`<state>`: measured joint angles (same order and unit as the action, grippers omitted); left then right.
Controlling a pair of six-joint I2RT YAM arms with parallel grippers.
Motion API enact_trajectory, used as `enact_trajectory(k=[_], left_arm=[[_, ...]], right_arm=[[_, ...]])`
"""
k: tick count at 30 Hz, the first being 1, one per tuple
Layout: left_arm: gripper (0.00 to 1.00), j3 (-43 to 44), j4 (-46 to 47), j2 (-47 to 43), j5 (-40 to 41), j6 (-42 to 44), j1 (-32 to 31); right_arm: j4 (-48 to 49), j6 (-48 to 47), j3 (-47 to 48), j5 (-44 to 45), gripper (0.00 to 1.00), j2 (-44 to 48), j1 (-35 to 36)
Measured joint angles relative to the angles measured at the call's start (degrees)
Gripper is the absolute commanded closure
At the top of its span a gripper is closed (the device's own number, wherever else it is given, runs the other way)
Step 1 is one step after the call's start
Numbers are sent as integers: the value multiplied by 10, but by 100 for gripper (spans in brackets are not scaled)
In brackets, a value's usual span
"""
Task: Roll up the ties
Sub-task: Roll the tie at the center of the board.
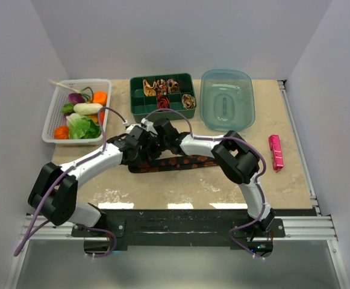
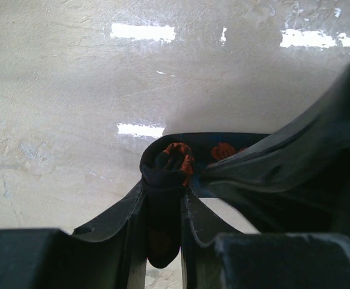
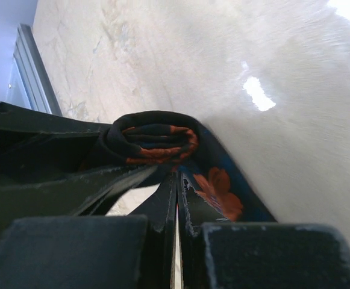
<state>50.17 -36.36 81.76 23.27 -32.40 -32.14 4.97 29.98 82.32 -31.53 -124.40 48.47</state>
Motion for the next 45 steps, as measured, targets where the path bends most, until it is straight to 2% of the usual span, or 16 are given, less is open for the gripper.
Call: enact_trajectory(k=[10, 17, 31, 36, 42, 43, 45], left_arm=[[100, 24, -50, 28, 43, -15, -20], [100, 45, -88, 50, 76, -30, -38], [100, 102, -164, 173, 143, -90, -103], [89, 104, -149, 184, 134, -87, -112], [67, 104, -117, 184, 113, -76, -114], [60, 104, -112, 184, 111, -74, -114], [55, 104, -103, 184, 104, -71, -114]], right_arm=[[4, -11, -38, 20, 100, 57, -60], [0, -19, -54, 26, 100, 58, -69], [-4, -25, -65, 35, 100, 60, -89], [-7, -26, -66, 35, 100, 60, -89], [-7, -26, -66, 35, 100, 60, -89], [-7, -26, -66, 35, 100, 60, -89], [-7, -26, -66, 35, 100, 60, -89]])
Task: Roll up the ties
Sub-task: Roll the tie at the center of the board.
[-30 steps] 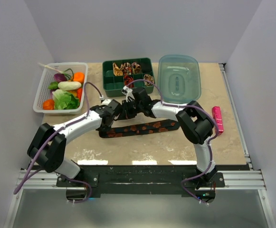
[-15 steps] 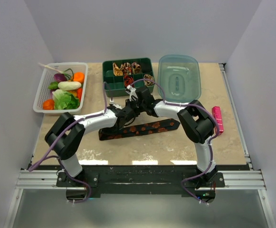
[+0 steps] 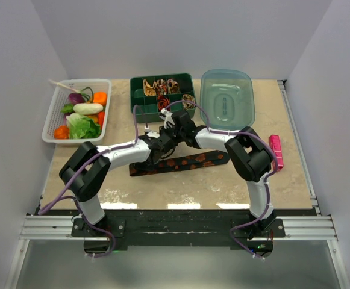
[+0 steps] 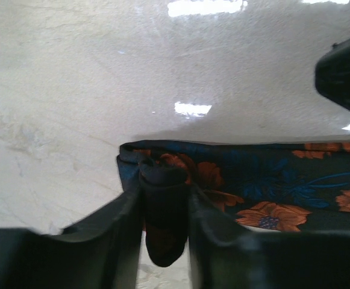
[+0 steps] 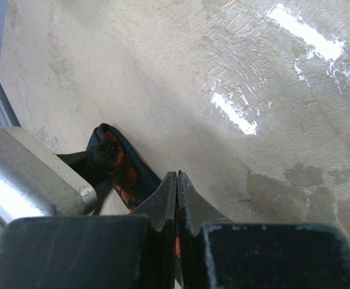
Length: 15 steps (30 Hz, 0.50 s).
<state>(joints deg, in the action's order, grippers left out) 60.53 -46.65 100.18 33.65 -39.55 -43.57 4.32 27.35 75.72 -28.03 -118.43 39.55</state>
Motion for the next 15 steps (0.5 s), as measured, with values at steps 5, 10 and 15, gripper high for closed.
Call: enact_trajectory(k=[5, 10, 15], left_arm=[[39, -2, 24, 0, -20, 2, -1], [32, -10, 49, -17, -40, 2, -1], [27, -25, 73, -65, -64, 0, -1]], right_arm=[[0, 0, 0, 0, 100, 0, 0], [-2, -2, 0, 0, 100, 0, -1], [-1, -5, 0, 0, 100, 0, -1]])
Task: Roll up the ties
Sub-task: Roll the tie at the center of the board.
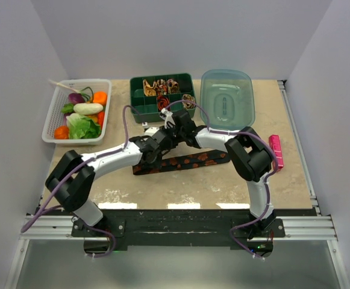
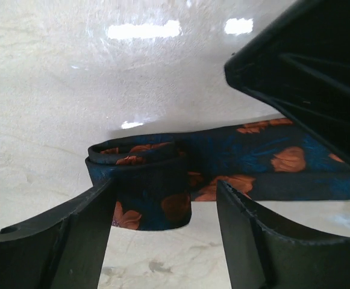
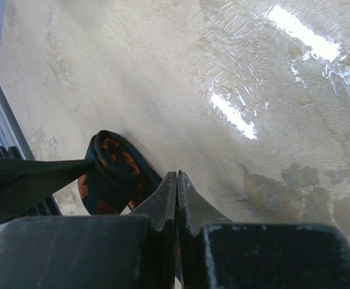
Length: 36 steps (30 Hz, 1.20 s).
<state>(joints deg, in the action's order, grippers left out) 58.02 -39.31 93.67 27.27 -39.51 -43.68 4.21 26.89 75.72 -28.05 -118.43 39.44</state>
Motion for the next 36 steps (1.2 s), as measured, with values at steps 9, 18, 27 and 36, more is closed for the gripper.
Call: enact_trajectory(k=[9, 18, 27, 36], left_arm=[[19, -33, 53, -146, -40, 4, 40], [13, -179, 178, -274, -263, 26, 236], [13, -309, 310, -330, -531, 10, 414], [13, -344, 351, -329, -619, 5, 451]], right_arm=[[-2, -2, 0, 0, 100, 1, 7], [-4, -6, 4, -17, 100, 23, 54], [-10, -23, 25, -32, 100, 25, 80], [-37, -41, 25, -30, 100, 25, 81]])
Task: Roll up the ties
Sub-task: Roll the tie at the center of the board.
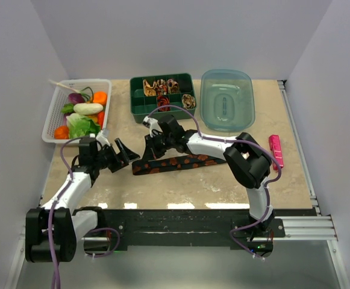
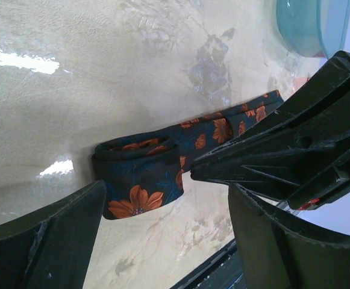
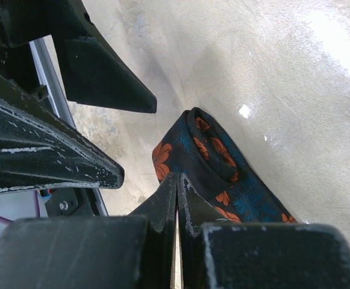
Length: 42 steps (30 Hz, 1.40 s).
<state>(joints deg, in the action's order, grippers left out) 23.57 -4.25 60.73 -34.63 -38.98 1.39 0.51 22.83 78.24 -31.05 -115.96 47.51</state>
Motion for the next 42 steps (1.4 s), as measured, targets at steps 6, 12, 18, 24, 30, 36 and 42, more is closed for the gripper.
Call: enact_trajectory(k=[6, 12, 18, 24, 30, 36, 42], left_arm=[[14, -15, 10, 7, -5, 0, 2], [16, -29, 11, 23, -2, 0, 4], [17, -38, 16, 33, 9, 0, 5], [20, -55, 33, 42, 17, -8, 5], [29, -67, 85, 63, 6, -17, 5], [34, -71, 133, 97, -8, -23, 5], [36, -71, 181, 138, -36, -22, 5]], right_arm=[[-2, -7, 0, 0, 100, 0, 0], [-1, -11, 0, 0, 100, -6, 2], [-8, -13, 3, 6, 100, -45, 8], [-14, -18, 6, 14, 100, -47, 9], [-16, -22, 6, 16, 100, -47, 10], [-24, -26, 8, 23, 100, -47, 10], [-27, -26, 8, 30, 100, -47, 10]])
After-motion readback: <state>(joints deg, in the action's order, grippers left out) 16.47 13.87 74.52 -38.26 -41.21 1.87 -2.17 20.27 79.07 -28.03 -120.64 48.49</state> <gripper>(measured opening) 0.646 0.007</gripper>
